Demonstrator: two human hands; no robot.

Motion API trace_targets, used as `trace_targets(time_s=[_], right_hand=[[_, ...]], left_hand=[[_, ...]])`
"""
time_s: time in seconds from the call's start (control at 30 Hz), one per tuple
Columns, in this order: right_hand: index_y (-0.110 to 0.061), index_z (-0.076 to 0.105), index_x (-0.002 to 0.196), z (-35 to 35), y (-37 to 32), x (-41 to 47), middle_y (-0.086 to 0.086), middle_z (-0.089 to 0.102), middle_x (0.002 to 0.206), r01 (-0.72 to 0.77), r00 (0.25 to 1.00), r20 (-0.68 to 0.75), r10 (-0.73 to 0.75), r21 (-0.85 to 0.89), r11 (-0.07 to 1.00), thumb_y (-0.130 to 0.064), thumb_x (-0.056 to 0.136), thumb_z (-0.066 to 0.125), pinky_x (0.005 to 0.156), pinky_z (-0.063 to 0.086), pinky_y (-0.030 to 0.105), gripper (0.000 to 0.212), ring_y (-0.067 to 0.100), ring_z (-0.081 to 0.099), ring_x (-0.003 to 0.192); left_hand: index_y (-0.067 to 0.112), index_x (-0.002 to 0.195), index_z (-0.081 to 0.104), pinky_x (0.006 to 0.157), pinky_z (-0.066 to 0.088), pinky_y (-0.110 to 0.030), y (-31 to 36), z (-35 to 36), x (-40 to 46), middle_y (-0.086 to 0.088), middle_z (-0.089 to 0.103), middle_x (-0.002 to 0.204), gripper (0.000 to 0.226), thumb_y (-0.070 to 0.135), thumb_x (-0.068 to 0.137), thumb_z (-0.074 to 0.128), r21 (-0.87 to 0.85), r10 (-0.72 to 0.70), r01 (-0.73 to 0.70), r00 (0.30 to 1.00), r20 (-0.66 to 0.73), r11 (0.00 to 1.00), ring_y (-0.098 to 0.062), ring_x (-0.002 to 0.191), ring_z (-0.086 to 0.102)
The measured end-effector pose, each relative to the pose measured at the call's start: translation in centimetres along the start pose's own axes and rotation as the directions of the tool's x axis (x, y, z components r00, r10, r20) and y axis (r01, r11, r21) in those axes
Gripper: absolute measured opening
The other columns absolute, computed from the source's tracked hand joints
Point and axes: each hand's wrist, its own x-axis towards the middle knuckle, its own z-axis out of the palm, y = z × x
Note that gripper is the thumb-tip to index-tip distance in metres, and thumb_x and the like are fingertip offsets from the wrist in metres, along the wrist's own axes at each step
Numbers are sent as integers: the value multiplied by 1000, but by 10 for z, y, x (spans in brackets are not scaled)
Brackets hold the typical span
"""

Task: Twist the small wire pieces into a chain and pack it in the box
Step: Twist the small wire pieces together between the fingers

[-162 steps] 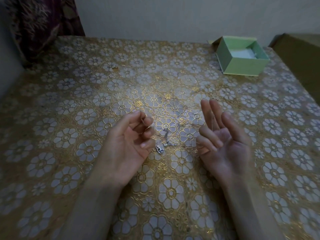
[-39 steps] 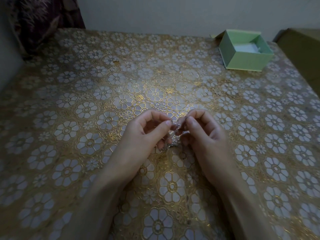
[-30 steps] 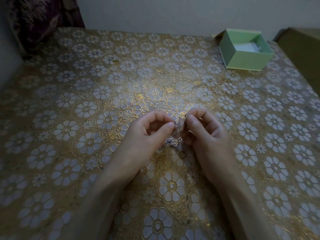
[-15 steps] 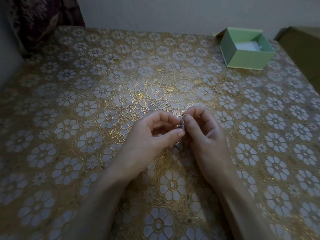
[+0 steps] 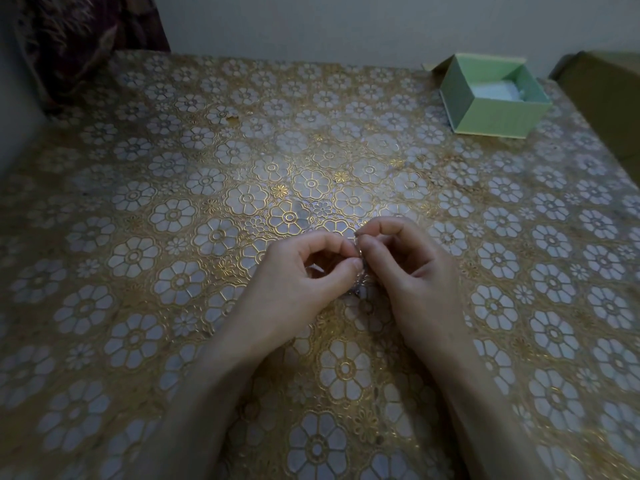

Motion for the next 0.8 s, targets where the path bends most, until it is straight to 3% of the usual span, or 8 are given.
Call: trace_targets(time_s=[0.2, 0.27, 0.33, 0.43, 0.6, 0.8], right_hand=[[-30, 65, 83, -4, 1, 0, -8, 58, 99, 14, 995, -94, -24, -111, 994, -20, 82, 58, 68, 41, 12, 12, -4, 54, 85], [-25, 66, 82, -6, 0, 0, -10, 58, 94, 14, 997, -71, -25, -151, 988, -22, 82, 59, 65, 42, 17, 8, 0, 54, 85], [-23, 65, 80, -5, 0, -1, -11, 59, 88, 32, 999, -21, -37, -190, 981, -27, 80, 62, 63, 42, 24, 5, 5, 54, 83], [-31, 62, 79, -1, 1, -2, -15, 58, 84, 60, 997, 56, -49, -216, 974, -36, 77, 60, 61, 39, 23, 5, 8, 53, 79], [-27, 63, 75, -3, 0, -2, -5, 60, 80, 20, 999, 41, -14, -143, 989, -22, 78, 66, 62, 43, 30, 7, 10, 55, 73], [-14, 58, 72, -7, 0, -1, -10, 58, 66, -144, 989, 60, 136, 152, 978, -13, 77, 56, 56, 41, 12, 6, -1, 52, 59]], left_hand=[[14, 80, 66, 60, 41, -21, 2, -1, 0, 10, 58, 65, 7, 14, 85, 62, -75, -35, 36, 999, 13, 997, -8, 62, 50], [13, 84, 67, 59, 42, -10, 2, -4, 0, 16, 59, 60, 5, 13, 85, 62, -127, -46, 42, 999, -23, 991, 4, 58, 52], [13, 85, 67, 58, 42, -6, 2, -6, 0, 18, 60, 58, 5, 12, 84, 62, -172, -43, 34, 998, -47, 984, 7, 56, 54], [11, 86, 65, 54, 39, -4, 3, -5, 0, 18, 58, 52, 6, 8, 85, 59, -166, -21, 14, 999, -39, 986, 7, 52, 53], [10, 85, 65, 53, 38, -5, 2, -5, 0, 19, 56, 52, 5, 10, 85, 61, -112, -3, -5, 997, -73, 994, 5, 51, 50], [6, 82, 64, 58, 44, -8, 1, -4, 0, 13, 64, 61, 4, 6, 85, 61, -106, -1, -3, 999, -40, 994, 4, 59, 56]])
